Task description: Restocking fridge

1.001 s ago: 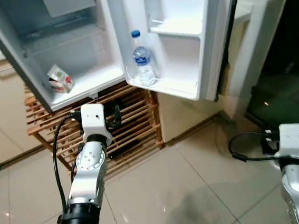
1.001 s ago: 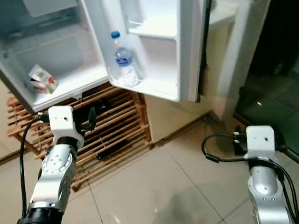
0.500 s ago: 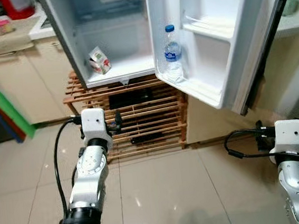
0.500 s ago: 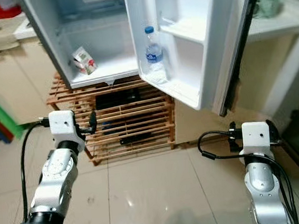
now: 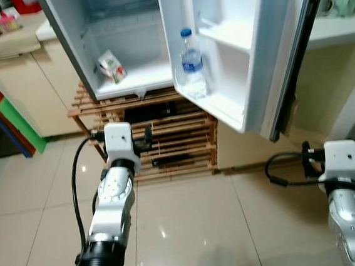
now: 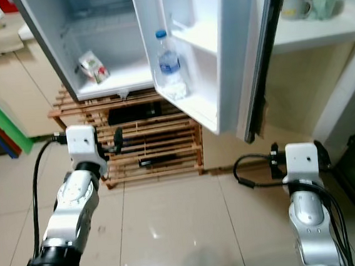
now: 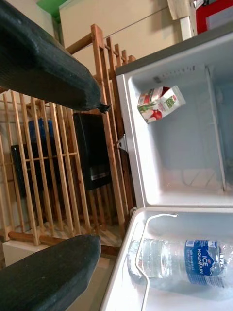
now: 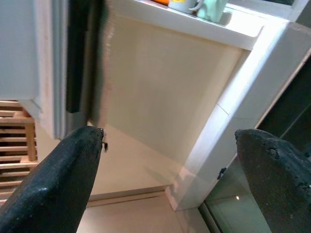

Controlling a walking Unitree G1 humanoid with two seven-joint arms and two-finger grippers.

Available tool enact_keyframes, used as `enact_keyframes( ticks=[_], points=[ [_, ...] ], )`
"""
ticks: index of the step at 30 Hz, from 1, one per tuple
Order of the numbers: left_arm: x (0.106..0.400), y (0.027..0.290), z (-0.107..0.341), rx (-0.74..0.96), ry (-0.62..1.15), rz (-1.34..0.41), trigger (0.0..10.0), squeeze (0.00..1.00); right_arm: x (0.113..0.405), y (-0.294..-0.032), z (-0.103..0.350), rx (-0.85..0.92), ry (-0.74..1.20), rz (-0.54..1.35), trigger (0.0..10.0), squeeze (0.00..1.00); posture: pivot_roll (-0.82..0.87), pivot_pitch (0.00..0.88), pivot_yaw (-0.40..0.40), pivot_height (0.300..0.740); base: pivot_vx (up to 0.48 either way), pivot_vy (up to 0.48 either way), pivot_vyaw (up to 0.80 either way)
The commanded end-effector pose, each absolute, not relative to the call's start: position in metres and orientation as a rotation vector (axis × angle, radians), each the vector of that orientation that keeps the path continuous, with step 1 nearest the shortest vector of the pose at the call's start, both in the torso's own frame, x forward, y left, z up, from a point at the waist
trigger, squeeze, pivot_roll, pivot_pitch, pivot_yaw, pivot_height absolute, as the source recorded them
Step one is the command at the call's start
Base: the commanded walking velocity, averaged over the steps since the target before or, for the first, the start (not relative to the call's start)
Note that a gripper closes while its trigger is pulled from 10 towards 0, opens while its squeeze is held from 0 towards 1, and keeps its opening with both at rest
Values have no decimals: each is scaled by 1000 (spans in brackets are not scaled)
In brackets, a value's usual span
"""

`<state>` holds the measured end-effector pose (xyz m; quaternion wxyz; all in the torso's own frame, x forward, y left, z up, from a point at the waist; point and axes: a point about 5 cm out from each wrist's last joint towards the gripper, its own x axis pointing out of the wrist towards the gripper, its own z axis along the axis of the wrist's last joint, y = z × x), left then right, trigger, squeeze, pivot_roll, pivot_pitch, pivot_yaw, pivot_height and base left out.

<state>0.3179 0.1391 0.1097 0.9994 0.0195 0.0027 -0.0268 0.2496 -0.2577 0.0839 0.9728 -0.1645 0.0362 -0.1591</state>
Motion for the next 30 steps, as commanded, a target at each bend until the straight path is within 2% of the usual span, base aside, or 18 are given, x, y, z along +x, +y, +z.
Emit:
enact_keyframes(
  ticks=[1, 6, 7, 8, 9, 10, 11, 12, 13, 15, 17, 18, 23, 30],
  points=[
    [318, 145, 108, 37, 28, -32, 10000, 0, 258, -254, 89, -334, 46, -307, 10000, 0, -193, 12, 95, 740, 0, 0, 0],
    [319, 152, 92, 40, 131, -6, 10000, 0, 276, -267, 95, -355, 39, -346, 10000, 0, -183, 20, 98, 740, 0, 0, 0],
    [321, 156, 79, 92, 219, -14, 10000, 0, 285, -272, 99, -363, 34, -362, 10000, 0, -174, 25, 98, 740, 0, 0, 0],
    [321, 156, 79, 92, 219, -14, 10000, 0, 285, -272, 99, -363, 34, -362, 10000, 0, -174, 25, 98, 740, 0, 0, 0],
    [321, 163, 62, 134, 330, -25, 10000, 0, 298, -274, 105, -372, 24, -372, 10000, 0, -161, 31, 97, 740, 0, 0, 0],
    [321, 163, 62, 134, 330, -25, 10000, 0, 298, -274, 105, -372, 24, -372, 10000, 0, -161, 31, 97, 740, 0, 0, 0],
    [316, 180, 40, 233, 474, -35, 10000, 0, 320, -269, 120, -395, -11, -358, 10000, 0, -138, 45, 96, 740, 0, 0, 0],
    [316, 180, 40, 233, 474, -35, 10000, 0, 320, -269, 120, -395, -11, -358, 10000, 0, -138, 45, 96, 740, 0, 0, 0],
    [310, 191, 30, 298, 526, -54, 10000, 0, 331, -262, 128, -420, -36, -336, 10000, 0, -118, 58, 97, 740, 0, 0, 0],
    [306, 194, 26, 313, 544, -68, 10000, 0, 334, -260, 130, -428, -42, -328, 10000, 0, -118, 58, 97, 740, 0, 0, 0],
    [282, 208, 1, 406, 663, -130, 10000, 0, 343, -260, 131, -435, -21, -342, 10000, 0, -83, 80, 99, 740, 0, 0, 0],
    [282, 208, 1, 406, 663, -130, 10000, 0, 343, -260, 131, -435, -21, -342, 10000, 0, -83, 80, 99, 740, 0, 0, 0],
    [245, 238, -28, 439, 808, -79, 10000, 0, 349, -272, 128, -444, 40, -417, 10000, 0, -40, 104, 101, 740, 0, 0, 0],
    [229, 246, -36, 458, 841, -84, 10000, 0, 355, -278, 132, -343, 65, -454, 10000, 0, -25, 119, 89, 740, 0, 0, 0]
  ],
)
